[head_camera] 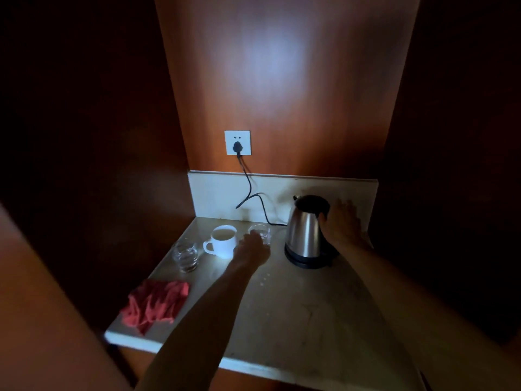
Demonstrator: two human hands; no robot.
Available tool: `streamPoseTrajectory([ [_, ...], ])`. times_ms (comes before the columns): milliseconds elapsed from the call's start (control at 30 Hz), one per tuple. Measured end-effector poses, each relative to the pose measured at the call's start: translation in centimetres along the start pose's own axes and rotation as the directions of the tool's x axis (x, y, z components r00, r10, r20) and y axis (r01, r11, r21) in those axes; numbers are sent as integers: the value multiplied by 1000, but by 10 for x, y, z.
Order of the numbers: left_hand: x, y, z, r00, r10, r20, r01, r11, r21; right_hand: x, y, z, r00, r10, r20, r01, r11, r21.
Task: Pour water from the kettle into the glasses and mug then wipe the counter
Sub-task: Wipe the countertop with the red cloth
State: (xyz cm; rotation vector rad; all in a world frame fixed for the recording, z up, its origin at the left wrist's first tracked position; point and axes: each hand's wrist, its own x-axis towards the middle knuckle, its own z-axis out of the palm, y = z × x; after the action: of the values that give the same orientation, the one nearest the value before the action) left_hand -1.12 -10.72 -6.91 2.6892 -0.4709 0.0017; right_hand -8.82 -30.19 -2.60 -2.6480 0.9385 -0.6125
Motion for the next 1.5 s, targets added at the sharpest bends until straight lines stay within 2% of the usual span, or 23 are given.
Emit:
streamPoseTrajectory([
  [33,-6,-6,-8,1000,24,-11,-24,999,32,-5,-8,-1,994,-98,-47,95,993,-67],
  [100,-18,-22,-24,997,67,-41,-64,996,63,-20,-31,-1,962,-262,-79,256,963,-85],
  [200,-34,-58,-45,990,76,-118,-76,997,2,-50,-75,5,907,-421,16,421,907,11],
  [300,-57,-101,-62,975,68,-212,-42,991,126,-89,-118,24,823,-557,117,541,829,143],
  [433,-89,-167,-71,980,-91,-176,113,986,122,-138,-167,73,713,-646,273,593,763,257],
  [533,-98,-218,-62,979,-151,-135,162,984,78,-172,-196,108,635,-694,340,615,720,321],
  [633,-104,-260,-41,986,-62,-155,71,996,50,-199,-218,141,593,-695,406,568,719,401],
  [733,-101,-291,-17,989,-29,-148,43,995,92,-212,-226,177,544,-695,471,587,716,378],
  [800,-101,-292,-19,993,-47,-106,56,995,80,-213,-224,187,562,-690,457,616,717,325],
  [933,-99,-289,-15,984,27,-179,-11,996,89,-204,-213,177,555,-755,349,715,647,265],
  [1000,-98,-284,-13,980,62,-190,-51,997,62,-197,-207,167,546,-755,364,735,640,225],
  [1100,-98,-259,-21,986,99,-136,-90,994,69,-183,-193,151,561,-706,432,753,652,87],
  [1167,-97,-242,-22,989,108,-103,-94,987,128,-171,-181,140,596,-648,475,757,651,-62],
  [1233,-98,-223,-15,989,123,-78,-114,987,112,-162,-169,129,643,-600,476,733,663,-154],
  [1333,-99,-198,7,983,172,-65,-168,984,63,-161,-149,130,678,-612,407,681,731,-35],
  [1433,-99,-187,35,968,251,-5,-243,943,228,-177,-125,161,675,-667,316,686,725,66],
  [1500,-96,-187,45,976,217,-14,-206,944,256,-180,-114,193,650,-678,342,702,709,71],
])
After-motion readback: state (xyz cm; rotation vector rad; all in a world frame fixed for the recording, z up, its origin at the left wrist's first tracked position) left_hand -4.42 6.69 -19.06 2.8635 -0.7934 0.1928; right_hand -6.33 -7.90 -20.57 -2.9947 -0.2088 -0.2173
